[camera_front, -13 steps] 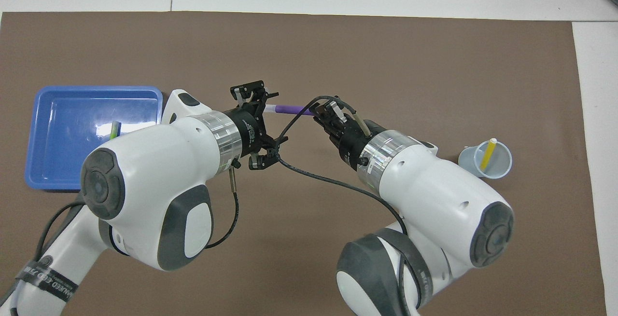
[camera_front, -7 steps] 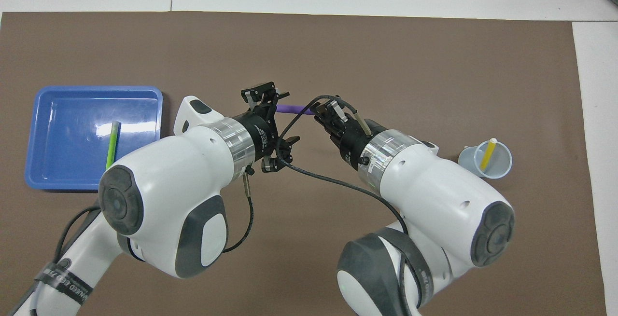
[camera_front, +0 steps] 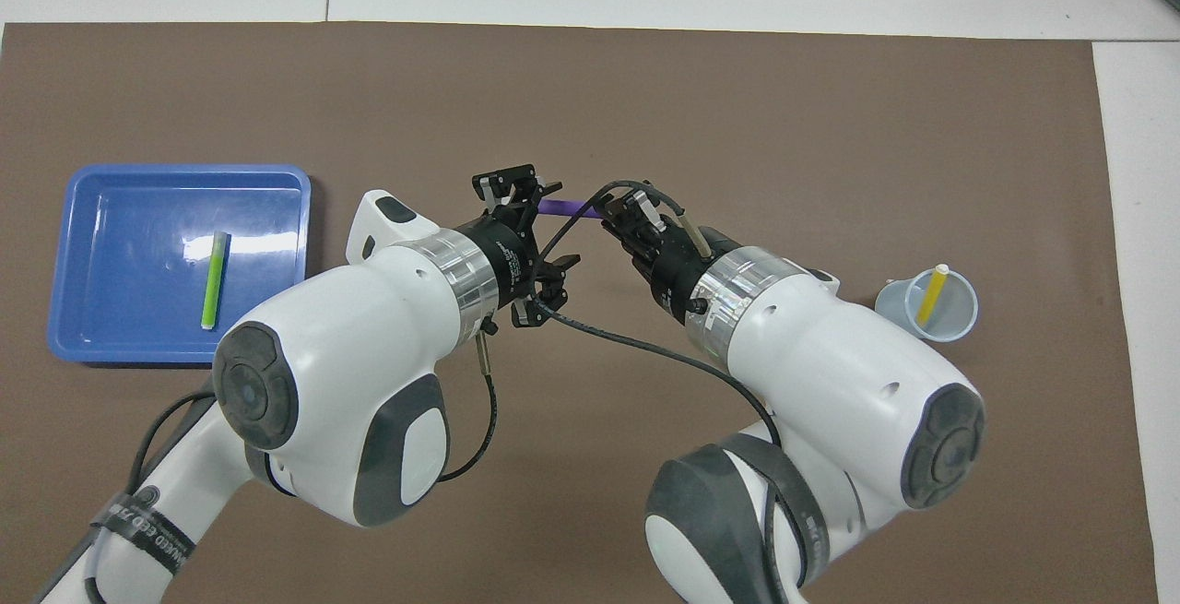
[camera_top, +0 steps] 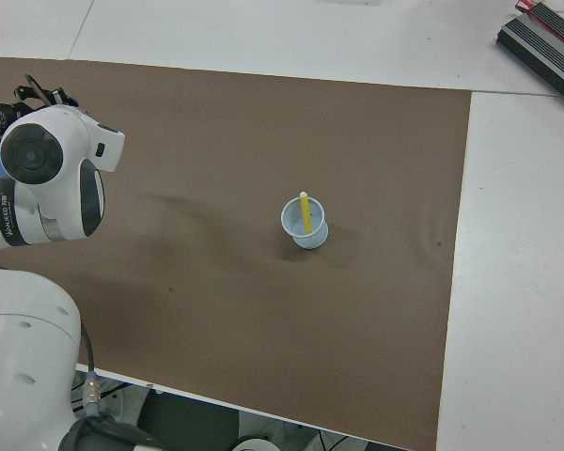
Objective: Right arm passes pens to left for tray arrangement
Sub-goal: 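Close the left gripper on the purple pen and open the right gripper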
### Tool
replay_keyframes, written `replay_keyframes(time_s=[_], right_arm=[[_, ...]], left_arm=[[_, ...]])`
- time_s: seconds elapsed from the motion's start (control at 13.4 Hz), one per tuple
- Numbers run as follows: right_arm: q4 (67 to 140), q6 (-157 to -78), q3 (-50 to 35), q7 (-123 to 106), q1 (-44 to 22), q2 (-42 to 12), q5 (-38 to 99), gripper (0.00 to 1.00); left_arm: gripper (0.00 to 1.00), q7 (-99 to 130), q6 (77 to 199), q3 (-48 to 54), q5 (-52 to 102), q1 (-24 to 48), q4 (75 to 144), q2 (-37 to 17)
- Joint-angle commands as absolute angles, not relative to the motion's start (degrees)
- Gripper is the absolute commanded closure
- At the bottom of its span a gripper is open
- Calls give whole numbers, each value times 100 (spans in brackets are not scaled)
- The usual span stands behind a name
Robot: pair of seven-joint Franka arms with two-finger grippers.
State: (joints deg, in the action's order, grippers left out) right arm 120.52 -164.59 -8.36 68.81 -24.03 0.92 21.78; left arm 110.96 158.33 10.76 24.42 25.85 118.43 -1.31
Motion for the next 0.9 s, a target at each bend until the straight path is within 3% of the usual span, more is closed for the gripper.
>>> replay_keyframes(time_s=[0.0, 0.07, 0.22, 0.67, 0.75, 0.82], right_arm=[[12076, -16576, -853, 6838, -2382, 105, 2329, 100], [12076, -16576, -853, 6838, -2382, 105, 2329, 100], [12076, -16567, -853, 6847, -2382, 105, 2338, 100], [12059, -16550, -853, 6899, -2356, 105, 2347, 100], [12059, -16532, -853, 6899, -2338, 105, 2364, 67], [12050, -16532, -844, 6899, -2338, 105, 2469, 22]], left_arm=[[41, 11145, 16057, 1002, 2540, 2689, 11988, -114], [55, 11145, 16066, 1011, 2531, 2689, 11988, -114], [98, 11136, 16066, 1002, 2531, 2733, 11988, -114], [100, 11092, 16058, 1002, 2487, 2751, 11988, -114], [100, 11083, 16058, 1002, 2487, 2742, 11988, -123], [100, 11040, 16049, 1002, 2479, 2707, 11988, -123]])
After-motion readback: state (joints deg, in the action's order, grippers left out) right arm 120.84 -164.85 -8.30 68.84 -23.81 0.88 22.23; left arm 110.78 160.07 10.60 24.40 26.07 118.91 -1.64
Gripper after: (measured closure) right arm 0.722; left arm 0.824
